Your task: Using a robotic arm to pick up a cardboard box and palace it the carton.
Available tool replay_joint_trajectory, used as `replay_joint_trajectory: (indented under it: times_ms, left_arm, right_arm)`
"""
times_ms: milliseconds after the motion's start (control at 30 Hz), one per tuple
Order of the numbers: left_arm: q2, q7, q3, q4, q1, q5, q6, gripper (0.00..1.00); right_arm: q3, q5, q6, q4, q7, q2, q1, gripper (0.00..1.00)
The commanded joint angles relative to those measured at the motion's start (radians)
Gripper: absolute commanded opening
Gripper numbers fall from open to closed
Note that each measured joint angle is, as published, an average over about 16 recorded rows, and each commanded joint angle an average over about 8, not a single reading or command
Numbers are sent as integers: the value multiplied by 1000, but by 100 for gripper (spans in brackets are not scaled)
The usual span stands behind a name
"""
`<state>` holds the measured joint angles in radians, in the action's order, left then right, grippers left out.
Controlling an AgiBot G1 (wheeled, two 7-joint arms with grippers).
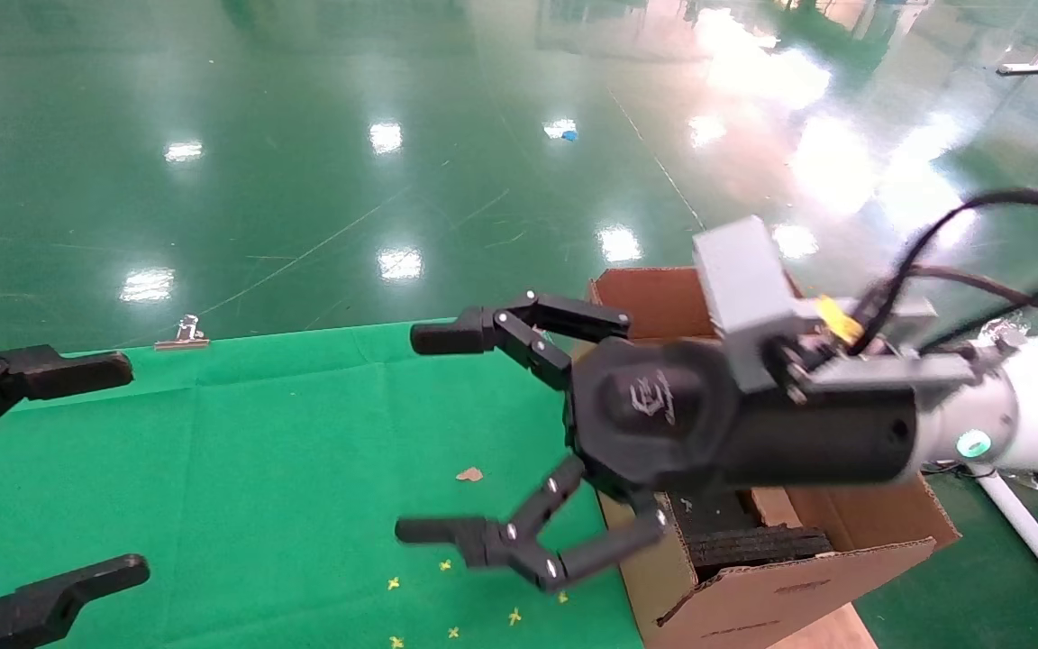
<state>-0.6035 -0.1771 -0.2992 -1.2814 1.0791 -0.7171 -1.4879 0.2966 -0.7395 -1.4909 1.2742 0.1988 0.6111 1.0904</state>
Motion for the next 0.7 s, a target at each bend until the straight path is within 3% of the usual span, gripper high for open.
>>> replay_joint_trajectory:
  times_ms: [33, 700]
  left_arm:
    - [0, 0, 0, 0, 0, 0, 0, 100]
    - [0, 0, 0, 0, 0, 0, 0, 100]
  right_arm:
    - [-35, 19, -9, 20, -17, 0, -36, 100]
    - [-25, 14, -7, 14, -13, 0, -25, 100]
